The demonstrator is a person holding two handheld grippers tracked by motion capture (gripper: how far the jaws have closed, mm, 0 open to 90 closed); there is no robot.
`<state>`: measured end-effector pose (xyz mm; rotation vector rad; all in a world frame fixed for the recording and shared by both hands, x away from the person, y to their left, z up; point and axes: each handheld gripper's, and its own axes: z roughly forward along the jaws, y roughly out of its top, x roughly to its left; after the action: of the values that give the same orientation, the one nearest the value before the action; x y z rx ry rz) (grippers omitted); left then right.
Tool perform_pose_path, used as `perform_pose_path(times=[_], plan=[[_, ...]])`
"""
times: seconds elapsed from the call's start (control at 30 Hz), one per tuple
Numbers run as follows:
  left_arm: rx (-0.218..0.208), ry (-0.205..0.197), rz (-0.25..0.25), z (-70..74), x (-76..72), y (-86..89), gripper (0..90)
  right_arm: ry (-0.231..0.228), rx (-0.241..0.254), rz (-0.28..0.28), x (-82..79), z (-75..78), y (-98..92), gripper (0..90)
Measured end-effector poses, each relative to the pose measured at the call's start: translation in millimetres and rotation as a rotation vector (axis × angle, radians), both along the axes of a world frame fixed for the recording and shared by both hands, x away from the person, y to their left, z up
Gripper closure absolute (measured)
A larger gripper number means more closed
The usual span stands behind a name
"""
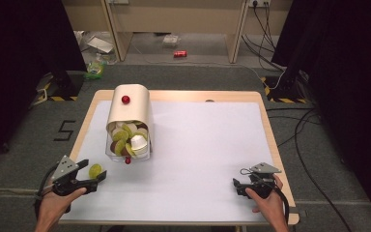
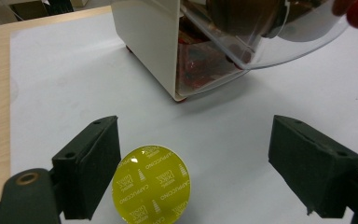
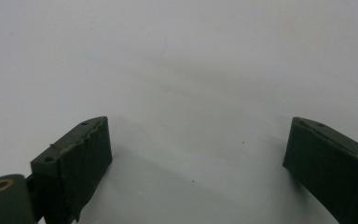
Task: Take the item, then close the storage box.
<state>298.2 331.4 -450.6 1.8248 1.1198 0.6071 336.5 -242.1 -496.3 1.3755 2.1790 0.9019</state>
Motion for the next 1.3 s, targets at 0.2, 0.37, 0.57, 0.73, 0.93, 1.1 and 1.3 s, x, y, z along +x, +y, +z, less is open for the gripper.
perform_pose_path(times=[0.2,0.37,0.57,0.73,0.93,1.1,1.3], plan=[[-0.002,-0.006,-0.004,2.4,-2.0,-4.8,16.4,-0.001,-0.001,0.000,0.0,0.0,-0.1,7.6],[0.000,-0.008,-0.005,4.4,-2.6,-7.8,16.4,0.000,0.000,0.000,0.0,0.0,0.0,7.6],[-0.010,-0.010,0.004,7.1,-3.3,-8.2,16.4,0.000,0.000,0.000,0.0,0.0,0.0,7.6],[-0.011,-0.011,0.009,8.2,-3.2,-9.5,16.4,0.000,0.000,0.000,0.0,0.0,0.0,7.6],[-0.011,-0.016,0.008,10.6,-1.2,-13.3,16.4,0.000,-0.001,0.000,0.0,0.0,0.1,7.6],[-0.012,-0.019,0.011,12.3,0.3,-14.4,16.4,0.002,0.001,-0.001,-0.1,0.0,0.1,7.5],[-0.016,-0.023,0.011,13.8,2.7,-18.5,16.2,0.002,0.001,-0.002,-0.1,0.0,0.2,7.4]])
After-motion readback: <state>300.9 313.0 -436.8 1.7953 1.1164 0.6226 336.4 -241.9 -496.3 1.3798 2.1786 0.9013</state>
